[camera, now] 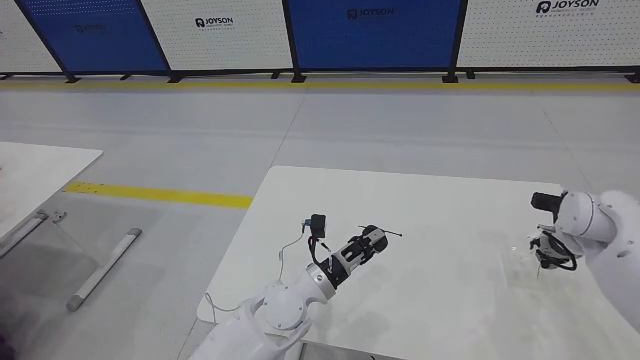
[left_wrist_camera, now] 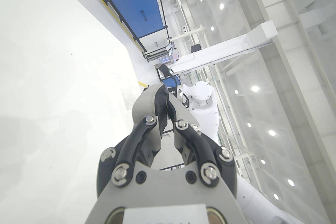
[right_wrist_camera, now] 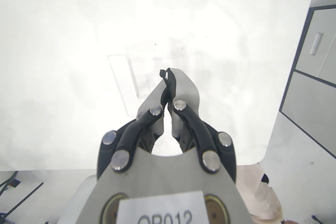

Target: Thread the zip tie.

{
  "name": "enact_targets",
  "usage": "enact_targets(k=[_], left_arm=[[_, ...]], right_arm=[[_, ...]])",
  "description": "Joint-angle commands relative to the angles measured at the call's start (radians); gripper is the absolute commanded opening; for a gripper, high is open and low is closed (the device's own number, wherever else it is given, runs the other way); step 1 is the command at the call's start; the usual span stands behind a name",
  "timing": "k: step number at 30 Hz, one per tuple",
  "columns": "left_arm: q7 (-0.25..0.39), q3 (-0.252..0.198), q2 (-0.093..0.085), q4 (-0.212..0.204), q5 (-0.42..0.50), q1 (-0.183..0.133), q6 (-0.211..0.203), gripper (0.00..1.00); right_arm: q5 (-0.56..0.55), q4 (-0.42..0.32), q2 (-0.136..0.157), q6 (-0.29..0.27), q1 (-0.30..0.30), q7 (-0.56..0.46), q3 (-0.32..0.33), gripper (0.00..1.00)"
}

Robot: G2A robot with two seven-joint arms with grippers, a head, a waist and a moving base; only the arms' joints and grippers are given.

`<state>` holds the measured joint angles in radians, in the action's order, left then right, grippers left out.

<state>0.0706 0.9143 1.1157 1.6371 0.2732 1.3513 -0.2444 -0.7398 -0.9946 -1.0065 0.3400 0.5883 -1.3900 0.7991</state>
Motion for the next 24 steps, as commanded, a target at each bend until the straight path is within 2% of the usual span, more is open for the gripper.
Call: enact_targets(k=[1, 5, 8, 16, 20, 23, 24], left_arm=[[0.0, 0.0, 0.0, 0.0, 0.0, 0.0, 0.0, 0.0], [0.0, 0.0, 0.0, 0.0, 0.0, 0.0, 0.0, 0.0], [0.0, 0.0, 0.0, 0.0, 0.0, 0.0, 0.0, 0.0], [0.0, 0.0, 0.0, 0.0, 0.0, 0.0, 0.0, 0.0], [0.0, 0.0, 0.0, 0.0, 0.0, 0.0, 0.0, 0.0], [0.0, 0.0, 0.0, 0.0, 0.0, 0.0, 0.0, 0.0], [0.0, 0.0, 0.0, 0.0, 0.0, 0.0, 0.0, 0.0]], right_arm=[[0.007, 0.026, -0.009, 0.0, -0.019, 0.0, -0.028, 0.0], [0.024, 0.07, -0.027, -0.003, -0.052, 0.0, -0.068, 0.0], [0.053, 0.101, -0.04, -0.037, -0.068, 0.0, -0.09, 0.0], [0.068, 0.172, -0.07, -0.051, -0.103, 0.0, -0.142, 0.0], [0.078, 0.21, -0.085, -0.066, -0.117, 0.0, -0.151, 0.19], [0.077, 0.228, -0.093, -0.071, -0.124, 0.0, -0.157, 0.24], [0.076, 0.235, -0.097, -0.073, -0.127, 0.0, -0.159, 0.22]])
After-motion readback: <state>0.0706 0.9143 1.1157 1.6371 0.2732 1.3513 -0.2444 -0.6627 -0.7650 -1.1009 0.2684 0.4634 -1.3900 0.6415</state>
